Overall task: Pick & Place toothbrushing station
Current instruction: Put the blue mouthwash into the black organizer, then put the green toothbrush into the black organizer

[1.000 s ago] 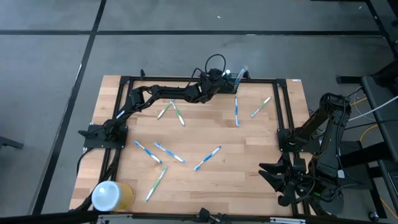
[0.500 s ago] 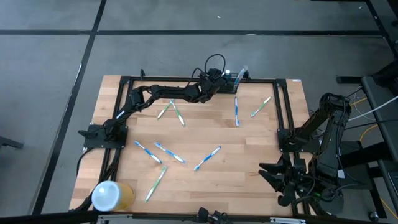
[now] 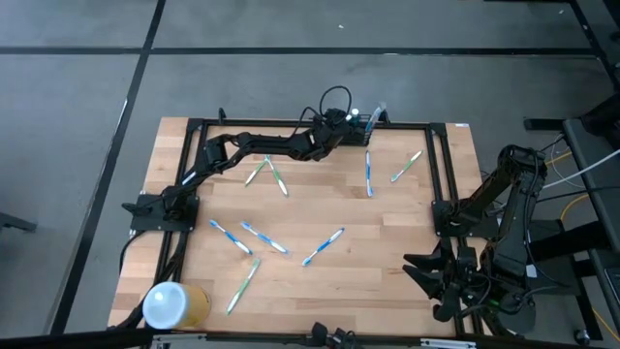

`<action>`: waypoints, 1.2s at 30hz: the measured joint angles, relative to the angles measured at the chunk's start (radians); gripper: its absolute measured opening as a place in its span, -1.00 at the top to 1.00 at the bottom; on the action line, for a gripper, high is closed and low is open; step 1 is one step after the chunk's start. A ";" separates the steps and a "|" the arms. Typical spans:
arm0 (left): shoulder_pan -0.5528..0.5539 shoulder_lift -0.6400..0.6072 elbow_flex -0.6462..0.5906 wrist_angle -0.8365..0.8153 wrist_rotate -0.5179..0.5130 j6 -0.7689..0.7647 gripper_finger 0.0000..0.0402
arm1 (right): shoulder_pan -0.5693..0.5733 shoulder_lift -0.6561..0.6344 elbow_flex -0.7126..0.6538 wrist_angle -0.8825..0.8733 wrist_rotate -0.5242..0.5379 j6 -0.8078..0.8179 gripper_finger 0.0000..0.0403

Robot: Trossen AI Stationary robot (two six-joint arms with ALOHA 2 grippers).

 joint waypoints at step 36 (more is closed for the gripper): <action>-0.014 -0.071 -0.002 0.048 -0.002 0.207 0.22 | 0.000 0.000 0.000 0.008 -0.004 -0.014 0.24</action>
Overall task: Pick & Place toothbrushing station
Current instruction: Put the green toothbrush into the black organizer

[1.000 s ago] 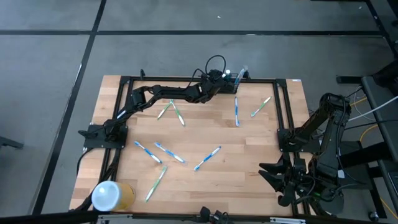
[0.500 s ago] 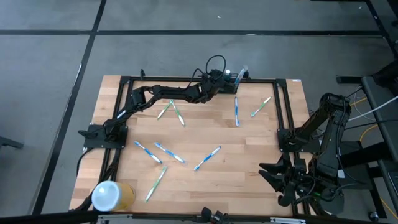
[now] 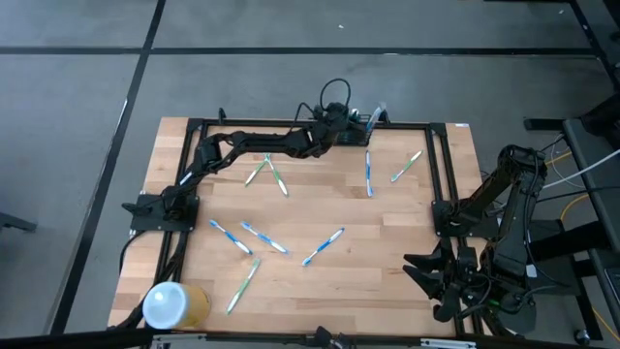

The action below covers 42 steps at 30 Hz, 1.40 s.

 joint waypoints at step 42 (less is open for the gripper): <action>0.186 -0.724 -0.836 -0.819 0.365 -0.940 0.26 | -0.093 -0.003 0.000 0.134 -0.059 -0.149 0.24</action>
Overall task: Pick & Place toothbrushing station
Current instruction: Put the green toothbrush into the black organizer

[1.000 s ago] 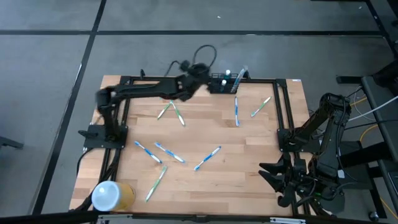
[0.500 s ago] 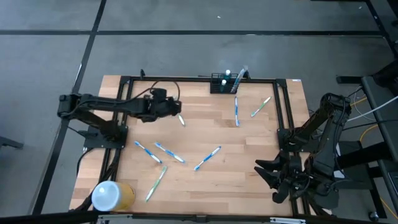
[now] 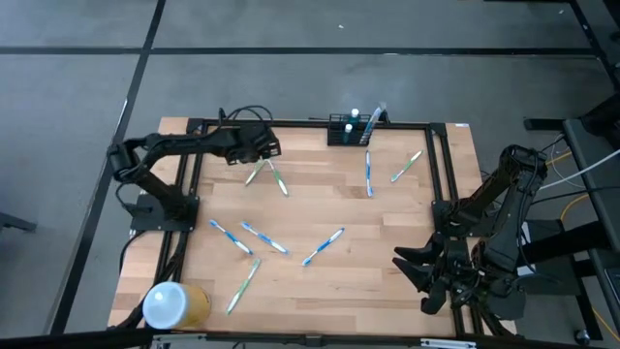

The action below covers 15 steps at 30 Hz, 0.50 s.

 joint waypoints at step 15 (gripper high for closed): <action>-0.020 0.177 0.000 0.156 0.051 -0.045 0.26 | 0.000 0.000 0.000 0.063 0.009 -0.062 0.24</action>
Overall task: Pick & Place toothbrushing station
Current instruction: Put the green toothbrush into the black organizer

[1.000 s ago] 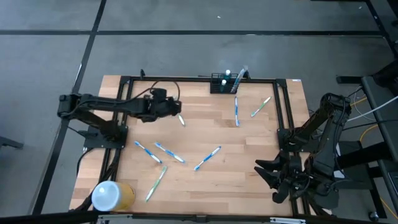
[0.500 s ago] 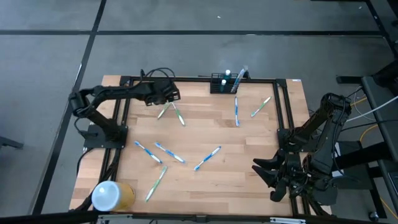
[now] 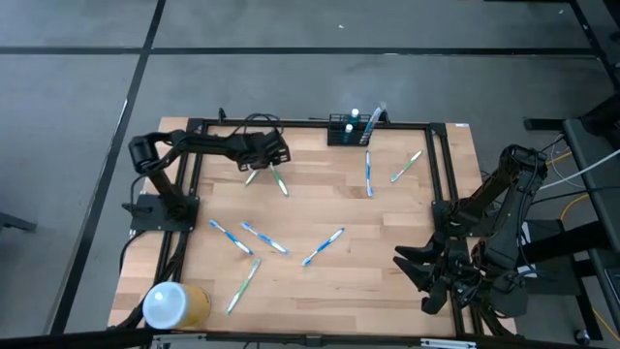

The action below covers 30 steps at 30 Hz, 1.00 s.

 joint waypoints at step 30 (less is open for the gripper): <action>0.010 0.024 0.000 0.060 -0.103 0.003 0.51 | 0.000 0.000 0.000 0.013 0.002 0.007 0.24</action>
